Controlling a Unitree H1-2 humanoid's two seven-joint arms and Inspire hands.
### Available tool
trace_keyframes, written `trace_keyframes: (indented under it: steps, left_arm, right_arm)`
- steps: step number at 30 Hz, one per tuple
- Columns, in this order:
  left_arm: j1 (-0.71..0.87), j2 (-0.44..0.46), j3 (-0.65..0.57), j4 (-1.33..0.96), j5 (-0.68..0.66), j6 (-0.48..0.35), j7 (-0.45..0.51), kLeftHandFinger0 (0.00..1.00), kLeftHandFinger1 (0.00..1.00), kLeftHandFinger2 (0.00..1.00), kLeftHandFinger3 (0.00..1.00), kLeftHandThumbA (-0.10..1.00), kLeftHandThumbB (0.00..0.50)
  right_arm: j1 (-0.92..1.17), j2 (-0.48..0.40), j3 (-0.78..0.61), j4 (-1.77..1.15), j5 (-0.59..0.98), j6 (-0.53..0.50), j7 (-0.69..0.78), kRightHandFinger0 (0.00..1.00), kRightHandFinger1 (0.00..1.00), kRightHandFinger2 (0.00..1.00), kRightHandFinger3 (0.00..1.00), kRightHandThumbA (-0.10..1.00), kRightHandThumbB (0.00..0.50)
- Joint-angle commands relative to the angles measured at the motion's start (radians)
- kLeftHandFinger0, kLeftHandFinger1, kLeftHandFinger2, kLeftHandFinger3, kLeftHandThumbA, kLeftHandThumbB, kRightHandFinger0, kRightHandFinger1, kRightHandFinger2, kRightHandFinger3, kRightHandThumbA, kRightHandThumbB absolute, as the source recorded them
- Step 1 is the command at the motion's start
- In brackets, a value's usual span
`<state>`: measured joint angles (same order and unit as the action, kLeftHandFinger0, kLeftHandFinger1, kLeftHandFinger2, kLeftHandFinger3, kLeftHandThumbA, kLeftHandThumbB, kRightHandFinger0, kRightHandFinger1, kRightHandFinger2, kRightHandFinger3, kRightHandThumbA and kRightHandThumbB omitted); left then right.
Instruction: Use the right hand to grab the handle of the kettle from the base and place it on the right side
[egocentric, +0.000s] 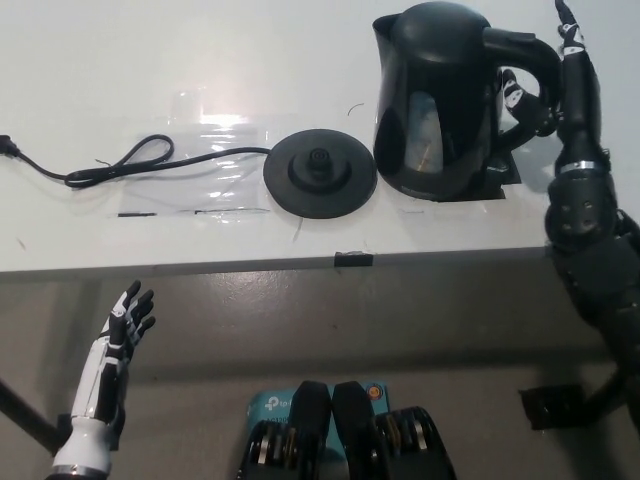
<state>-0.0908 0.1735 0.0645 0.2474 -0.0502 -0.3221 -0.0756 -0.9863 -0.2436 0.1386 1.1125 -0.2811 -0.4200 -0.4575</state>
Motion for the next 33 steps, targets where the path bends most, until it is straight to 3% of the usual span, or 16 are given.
trace_keyframes:
  steps: [1, 11, 18, 21, 23, 25, 26, 29, 33]
  left_arm:
    - [-0.008, 0.016, 0.012, -0.015, 0.002, -0.039, 0.002, 1.0, 1.0, 1.0, 1.0, 1.0, 0.5]
    - [-0.018, 0.018, 0.013, -0.012, -0.004, -0.039, 0.0, 1.0, 1.0, 1.0, 1.0, 1.0, 0.5]
    - [-0.035, 0.021, 0.017, -0.007, -0.004, -0.036, 0.003, 1.0, 1.0, 1.0, 1.0, 1.0, 0.5]
    - [-0.06, 0.026, 0.02, -0.005, -0.007, -0.032, 0.004, 1.0, 1.0, 1.0, 1.0, 1.0, 0.5]
    - [-0.067, 0.026, 0.021, -0.003, -0.004, -0.03, 0.007, 1.0, 1.0, 1.0, 1.0, 1.0, 0.5]
    - [-0.07, 0.027, 0.021, -0.005, 0.0, -0.026, 0.009, 1.0, 1.0, 1.0, 1.0, 1.0, 0.5]
    - [-0.076, 0.028, 0.021, -0.007, -0.005, -0.018, 0.005, 1.0, 1.0, 1.0, 1.0, 1.0, 0.5]
    - [-0.093, 0.029, 0.023, -0.007, -0.013, -0.009, 0.004, 1.0, 1.0, 1.0, 1.0, 1.0, 0.5]
    - [-0.097, 0.033, 0.024, -0.01, -0.009, -0.006, 0.004, 1.0, 1.0, 1.0, 1.0, 1.0, 0.5]
  right_arm:
    - [-0.005, -0.053, 0.017, -0.086, 0.02, -0.05, 0.108, 1.0, 1.0, 1.0, 1.0, 0.75, 0.5]
    - [0.082, -0.136, -0.055, -0.309, 0.192, -0.003, 0.393, 1.0, 1.0, 1.0, 1.0, 0.77, 0.5]
    - [0.185, -0.154, -0.179, -0.536, 0.563, 0.033, 0.653, 1.0, 1.0, 1.0, 1.0, 0.81, 0.5]
    - [0.26, -0.144, -0.203, -0.75, 0.549, 0.047, 0.539, 1.0, 1.0, 1.0, 1.0, 1.0, 0.499]
    - [0.309, -0.133, -0.219, -0.858, 0.464, 0.025, 0.452, 1.0, 1.0, 1.0, 1.0, 1.0, 0.437]
    - [0.368, -0.091, -0.254, -0.992, 0.347, 0.024, 0.337, 1.0, 1.0, 1.0, 1.0, 1.0, 0.432]
    - [0.418, -0.051, -0.276, -1.088, 0.257, 0.011, 0.277, 1.0, 1.0, 1.0, 1.0, 1.0, 0.38]
    - [0.511, 0.009, -0.299, -1.255, 0.134, -0.008, 0.237, 1.0, 1.0, 1.0, 1.0, 1.0, 0.376]
    - [0.647, 0.055, -0.251, -1.371, 0.102, -0.05, 0.222, 1.0, 1.0, 1.0, 1.0, 1.0, 0.368]
